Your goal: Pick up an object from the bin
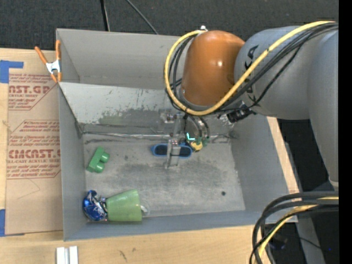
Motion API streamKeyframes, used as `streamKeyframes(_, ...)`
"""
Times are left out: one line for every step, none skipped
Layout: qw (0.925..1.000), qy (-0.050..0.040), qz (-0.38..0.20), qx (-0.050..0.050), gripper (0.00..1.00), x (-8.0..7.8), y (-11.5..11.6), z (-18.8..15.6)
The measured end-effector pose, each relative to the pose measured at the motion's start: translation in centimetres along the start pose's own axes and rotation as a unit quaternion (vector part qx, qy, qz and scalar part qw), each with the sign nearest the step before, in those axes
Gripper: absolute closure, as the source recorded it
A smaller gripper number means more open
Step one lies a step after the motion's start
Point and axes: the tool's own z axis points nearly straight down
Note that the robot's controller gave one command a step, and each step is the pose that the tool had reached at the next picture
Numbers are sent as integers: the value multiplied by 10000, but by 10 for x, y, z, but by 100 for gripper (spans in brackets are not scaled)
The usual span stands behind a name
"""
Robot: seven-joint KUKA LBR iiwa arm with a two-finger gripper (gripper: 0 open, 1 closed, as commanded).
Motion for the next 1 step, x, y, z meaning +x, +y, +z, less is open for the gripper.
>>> streamKeyframes(9998, -3, -185, 10, 0, -3, -36, 120)
